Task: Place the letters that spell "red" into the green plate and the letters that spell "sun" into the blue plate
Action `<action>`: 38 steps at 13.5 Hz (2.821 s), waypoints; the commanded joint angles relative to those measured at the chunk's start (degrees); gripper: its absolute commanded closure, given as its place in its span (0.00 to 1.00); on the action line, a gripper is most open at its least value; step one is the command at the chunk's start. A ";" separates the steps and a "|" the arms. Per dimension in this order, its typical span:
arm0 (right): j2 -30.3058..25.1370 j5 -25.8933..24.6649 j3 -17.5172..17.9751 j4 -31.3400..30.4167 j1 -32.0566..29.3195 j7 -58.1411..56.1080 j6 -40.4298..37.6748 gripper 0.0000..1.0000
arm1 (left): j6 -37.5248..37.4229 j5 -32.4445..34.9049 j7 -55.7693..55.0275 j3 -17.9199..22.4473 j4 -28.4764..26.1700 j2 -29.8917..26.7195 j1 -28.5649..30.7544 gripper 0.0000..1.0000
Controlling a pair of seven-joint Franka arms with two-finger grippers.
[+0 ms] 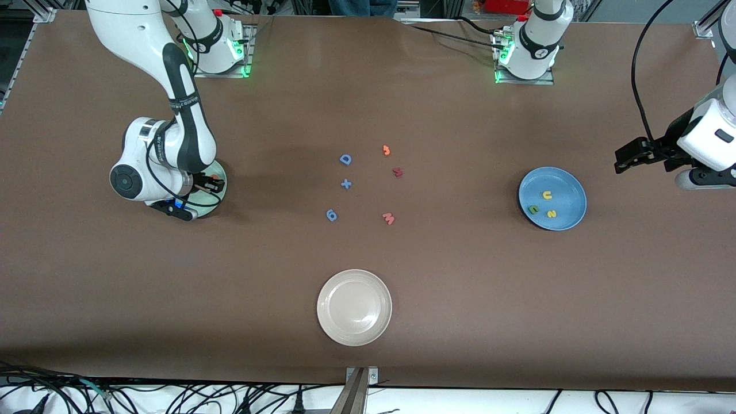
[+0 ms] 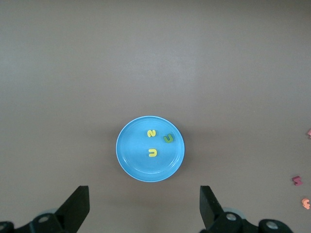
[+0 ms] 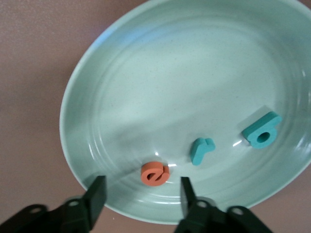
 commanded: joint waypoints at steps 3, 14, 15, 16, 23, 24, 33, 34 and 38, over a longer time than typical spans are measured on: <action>-6.36 1.33 -2.44 3.36 0.50 -0.57 -6.45 0.02 | -0.58 -0.61 1.47 0.14 1.15 0.04 0.12 0.00; -9.89 -0.07 -10.61 27.97 0.50 -1.62 -37.32 0.01 | 0.92 -0.61 1.82 0.14 1.07 0.30 0.13 0.00; -9.89 -0.69 -11.06 29.03 0.50 -2.67 -37.94 0.01 | 0.92 -0.61 1.91 0.14 1.07 0.30 0.12 0.00; -9.89 -1.13 -11.24 29.91 0.50 -4.16 -38.73 0.01 | 0.92 -0.61 1.91 0.23 1.07 0.30 0.21 0.00; -12.70 -6.66 -17.92 31.93 6.48 -7.52 -40.14 0.01 | 0.92 -0.61 2.17 0.23 1.07 0.30 0.21 0.00; -12.70 -6.84 -17.92 31.94 6.83 -7.52 -40.05 0.01 | 0.92 -0.61 2.17 0.23 0.98 0.30 0.21 0.00; -12.70 -8.78 -6.70 34.82 -1.48 -6.29 -39.17 0.01 | 0.92 -0.61 2.17 0.23 0.89 0.30 0.21 0.00; -12.79 -8.87 -2.32 35.53 -5.69 -6.11 -39.17 0.01 | 0.92 -0.61 2.17 0.23 0.89 0.30 0.21 0.00; -15.51 -14.04 13.51 35.45 -19.50 -6.11 -38.47 0.01 | 0.92 -0.61 2.17 0.23 0.89 0.30 0.12 0.00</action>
